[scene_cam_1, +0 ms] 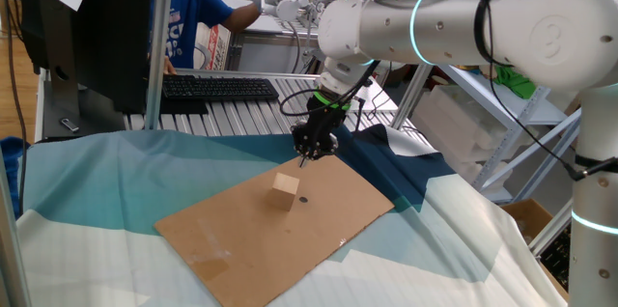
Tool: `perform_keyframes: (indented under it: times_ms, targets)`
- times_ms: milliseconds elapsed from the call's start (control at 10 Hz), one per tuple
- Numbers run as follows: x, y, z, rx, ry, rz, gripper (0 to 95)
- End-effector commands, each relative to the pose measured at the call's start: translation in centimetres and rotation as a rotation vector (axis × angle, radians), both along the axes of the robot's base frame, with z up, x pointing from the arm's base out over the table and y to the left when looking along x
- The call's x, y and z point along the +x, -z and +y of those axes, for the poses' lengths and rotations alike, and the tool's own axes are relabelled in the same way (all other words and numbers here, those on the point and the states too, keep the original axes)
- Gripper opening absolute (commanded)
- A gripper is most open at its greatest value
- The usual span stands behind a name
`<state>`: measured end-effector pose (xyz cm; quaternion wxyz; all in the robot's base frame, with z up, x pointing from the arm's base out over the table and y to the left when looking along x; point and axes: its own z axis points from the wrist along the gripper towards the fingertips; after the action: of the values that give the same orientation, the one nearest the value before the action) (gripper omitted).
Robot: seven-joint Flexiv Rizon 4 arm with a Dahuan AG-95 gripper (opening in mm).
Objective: Grab the block and place it at the designated location
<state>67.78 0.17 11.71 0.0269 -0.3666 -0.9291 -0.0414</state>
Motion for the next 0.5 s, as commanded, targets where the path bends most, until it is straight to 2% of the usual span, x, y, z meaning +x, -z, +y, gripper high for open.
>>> perform_keyframes:
  times_ms: [100,300,500]
  targets:
    - [0.27,0.01,0.15,0.026,-0.067,-0.001,19.0]
    - [0.27,-0.04,0.23,0.028,-0.095,0.007,19.0]
    - [0.31,-0.09,0.24,0.03,-0.13,0.001,19.0]
